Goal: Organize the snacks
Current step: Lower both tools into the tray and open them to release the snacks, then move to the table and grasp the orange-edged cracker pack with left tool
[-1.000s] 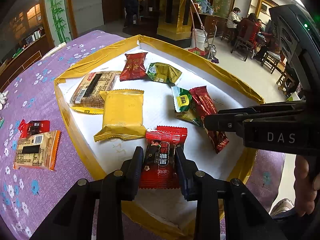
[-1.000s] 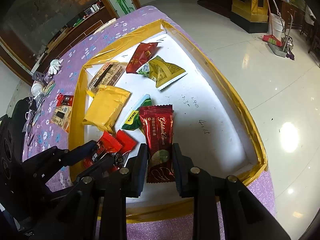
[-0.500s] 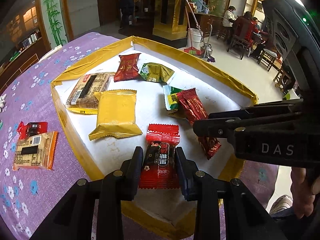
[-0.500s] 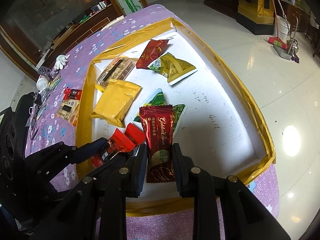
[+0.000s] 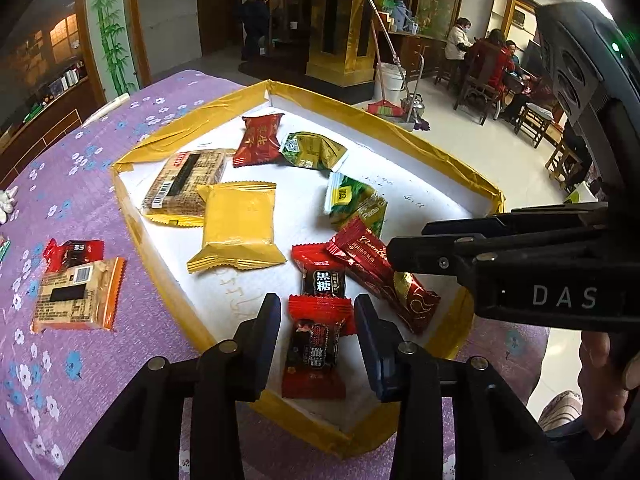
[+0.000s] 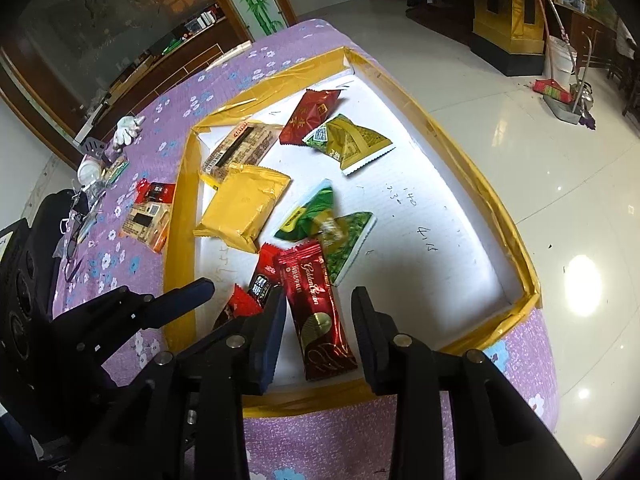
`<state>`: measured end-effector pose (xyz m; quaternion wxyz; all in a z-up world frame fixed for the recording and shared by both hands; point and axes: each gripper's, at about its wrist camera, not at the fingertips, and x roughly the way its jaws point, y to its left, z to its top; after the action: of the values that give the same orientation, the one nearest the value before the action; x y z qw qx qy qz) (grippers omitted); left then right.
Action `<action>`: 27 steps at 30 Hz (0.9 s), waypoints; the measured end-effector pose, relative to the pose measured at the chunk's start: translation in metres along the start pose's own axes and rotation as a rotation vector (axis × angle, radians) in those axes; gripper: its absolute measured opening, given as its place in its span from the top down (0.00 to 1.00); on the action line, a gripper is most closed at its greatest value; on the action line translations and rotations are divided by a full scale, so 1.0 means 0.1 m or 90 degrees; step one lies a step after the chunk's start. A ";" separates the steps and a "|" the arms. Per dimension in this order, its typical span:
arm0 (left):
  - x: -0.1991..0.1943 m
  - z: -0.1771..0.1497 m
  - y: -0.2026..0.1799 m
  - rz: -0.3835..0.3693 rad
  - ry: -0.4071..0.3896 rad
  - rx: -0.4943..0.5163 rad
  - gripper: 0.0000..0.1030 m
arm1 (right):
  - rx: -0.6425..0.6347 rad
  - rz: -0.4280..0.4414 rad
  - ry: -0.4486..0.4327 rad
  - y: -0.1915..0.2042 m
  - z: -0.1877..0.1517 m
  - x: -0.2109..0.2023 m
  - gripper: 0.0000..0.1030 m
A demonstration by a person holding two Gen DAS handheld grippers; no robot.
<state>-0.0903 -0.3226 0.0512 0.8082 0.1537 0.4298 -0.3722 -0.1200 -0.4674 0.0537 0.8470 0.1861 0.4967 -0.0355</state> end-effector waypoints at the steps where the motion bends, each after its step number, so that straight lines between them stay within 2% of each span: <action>1: -0.01 0.00 0.01 0.001 0.000 -0.001 0.62 | -0.001 0.000 -0.001 0.01 -0.01 -0.01 0.68; 13: -0.22 -0.12 0.27 0.020 -0.025 -0.049 0.61 | -0.018 0.005 -0.008 0.23 -0.06 -0.02 0.68; 16: -0.29 -0.15 0.37 0.034 -0.037 -0.066 0.56 | -0.024 0.005 -0.009 0.29 -0.08 -0.03 0.68; 20: -0.43 -0.21 0.57 0.028 -0.066 -0.114 0.53 | -0.033 0.001 -0.012 0.37 -0.09 -0.04 0.68; 27: -0.49 -0.42 0.94 0.065 -0.068 -0.187 0.53 | -0.065 -0.004 -0.010 0.58 -0.10 -0.04 0.68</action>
<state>-0.0631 -0.2122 0.0595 0.8617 0.0352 0.4275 -0.2713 -0.1156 -0.4103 0.0694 0.8592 0.1412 0.4916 -0.0143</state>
